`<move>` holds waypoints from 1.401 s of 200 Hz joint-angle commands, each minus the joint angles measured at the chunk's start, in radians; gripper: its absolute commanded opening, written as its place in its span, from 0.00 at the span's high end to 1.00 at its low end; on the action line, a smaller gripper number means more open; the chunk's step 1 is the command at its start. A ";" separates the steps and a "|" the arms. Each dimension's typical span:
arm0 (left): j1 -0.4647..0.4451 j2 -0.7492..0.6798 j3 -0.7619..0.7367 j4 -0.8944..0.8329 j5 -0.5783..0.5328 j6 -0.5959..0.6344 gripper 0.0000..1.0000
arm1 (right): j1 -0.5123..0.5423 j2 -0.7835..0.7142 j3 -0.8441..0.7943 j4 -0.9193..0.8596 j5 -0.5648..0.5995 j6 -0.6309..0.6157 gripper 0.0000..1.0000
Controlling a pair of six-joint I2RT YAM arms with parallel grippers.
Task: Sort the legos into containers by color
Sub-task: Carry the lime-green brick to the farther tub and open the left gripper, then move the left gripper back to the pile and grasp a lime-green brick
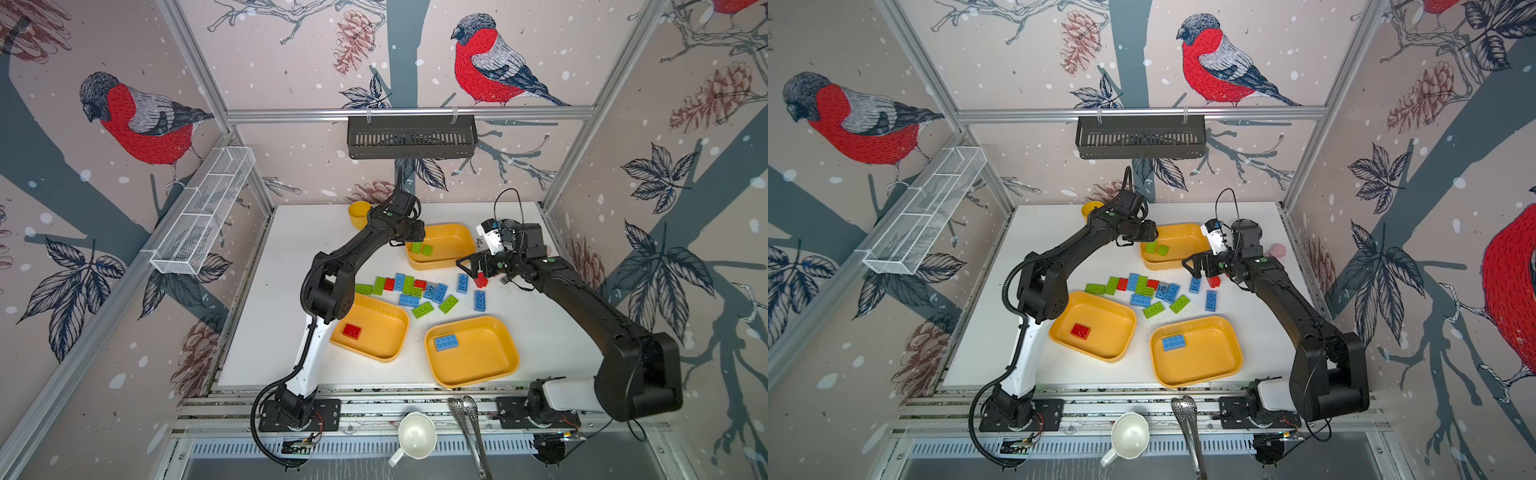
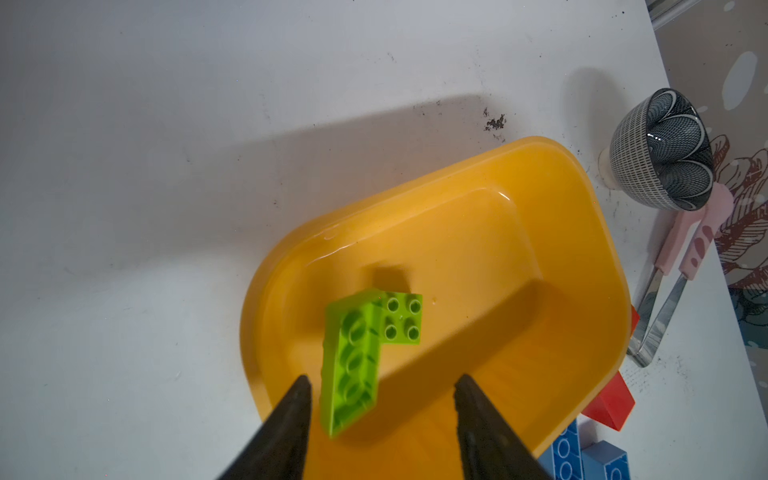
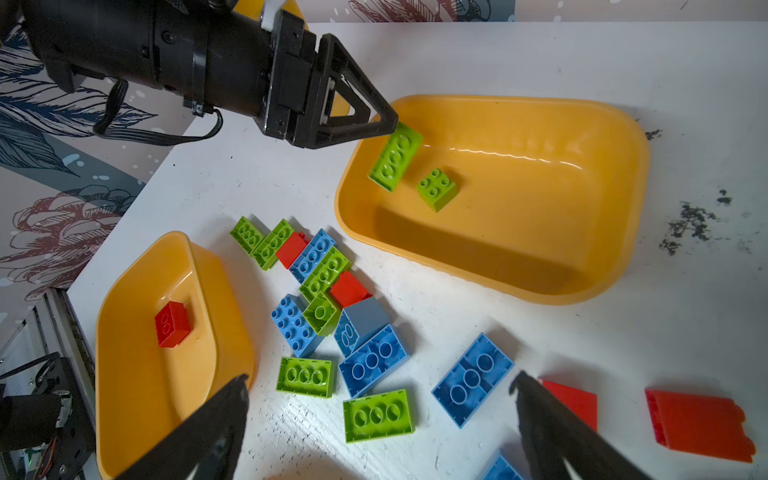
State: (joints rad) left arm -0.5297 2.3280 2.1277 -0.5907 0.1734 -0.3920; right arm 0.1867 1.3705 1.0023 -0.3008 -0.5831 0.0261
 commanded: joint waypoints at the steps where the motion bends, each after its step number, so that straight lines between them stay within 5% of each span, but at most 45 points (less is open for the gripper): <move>1: -0.001 -0.032 0.006 -0.055 -0.048 0.033 0.32 | 0.000 -0.004 0.009 -0.004 0.007 -0.009 0.01; 81: 0.025 -0.356 -0.393 -0.222 -0.248 0.058 0.25 | 0.038 0.010 0.018 -0.026 0.005 -0.001 0.01; 124: 0.102 -0.438 -0.583 -0.160 -0.190 0.003 0.27 | 0.078 0.033 0.011 -0.022 0.000 0.007 0.00; 187: 0.127 -0.387 -0.602 -0.193 -0.214 -0.023 0.27 | 0.125 0.081 0.039 -0.016 -0.017 -0.003 0.00; 221: 0.128 -0.386 -0.589 -0.221 -0.224 -0.138 0.27 | 0.132 0.118 0.083 -0.041 -0.051 -0.020 0.01; 280: 0.088 -0.358 -0.601 -0.316 -0.241 -0.179 0.33 | 0.146 0.160 0.104 -0.050 -0.043 -0.147 0.01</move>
State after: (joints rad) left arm -0.4328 1.9720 1.5372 -0.8211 -0.0360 -0.5228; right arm 0.3218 1.5242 1.1007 -0.3531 -0.6109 -0.0483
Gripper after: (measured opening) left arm 0.691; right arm 0.993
